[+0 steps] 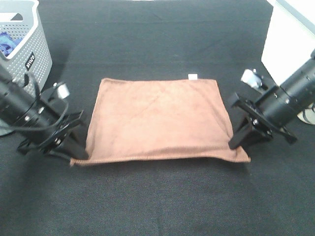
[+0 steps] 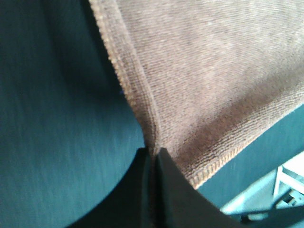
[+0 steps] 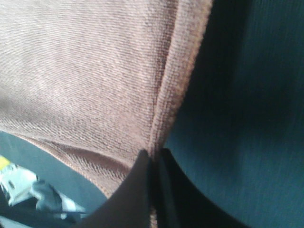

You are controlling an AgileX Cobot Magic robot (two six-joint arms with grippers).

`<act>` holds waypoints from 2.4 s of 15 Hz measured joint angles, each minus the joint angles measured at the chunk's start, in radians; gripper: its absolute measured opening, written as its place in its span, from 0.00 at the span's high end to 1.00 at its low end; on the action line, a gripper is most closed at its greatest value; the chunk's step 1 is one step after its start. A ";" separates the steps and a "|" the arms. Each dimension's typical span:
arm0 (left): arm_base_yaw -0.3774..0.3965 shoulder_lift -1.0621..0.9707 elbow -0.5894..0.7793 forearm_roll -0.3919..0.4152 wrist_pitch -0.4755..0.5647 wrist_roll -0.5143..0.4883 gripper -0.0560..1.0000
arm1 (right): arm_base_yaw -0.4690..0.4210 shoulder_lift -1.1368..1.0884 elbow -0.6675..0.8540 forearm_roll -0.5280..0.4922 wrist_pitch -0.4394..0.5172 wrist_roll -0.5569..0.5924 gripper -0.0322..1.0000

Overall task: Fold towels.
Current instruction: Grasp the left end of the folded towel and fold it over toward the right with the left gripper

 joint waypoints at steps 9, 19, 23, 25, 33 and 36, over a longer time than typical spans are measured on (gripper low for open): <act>0.000 -0.047 -0.153 0.006 -0.009 -0.036 0.95 | 0.074 -0.011 -0.208 -0.121 -0.083 0.074 0.97; 0.000 0.215 -0.639 0.128 -0.186 -0.060 0.95 | 0.074 0.317 -0.825 -0.279 -0.077 0.205 0.97; 0.000 0.350 -0.723 0.159 -0.160 -0.060 0.95 | 0.074 0.445 -0.867 -0.305 -0.125 0.211 0.97; -0.001 0.373 -0.724 0.161 -0.144 -0.061 0.95 | 0.074 0.462 -0.867 -0.310 -0.146 0.211 0.96; 0.006 0.349 -0.726 0.145 -0.132 -0.089 0.25 | 0.074 0.470 -0.977 -0.318 0.013 0.249 0.15; 0.050 0.314 -0.727 0.245 -0.126 -0.219 0.23 | 0.074 0.470 -1.040 -0.430 0.145 0.363 0.12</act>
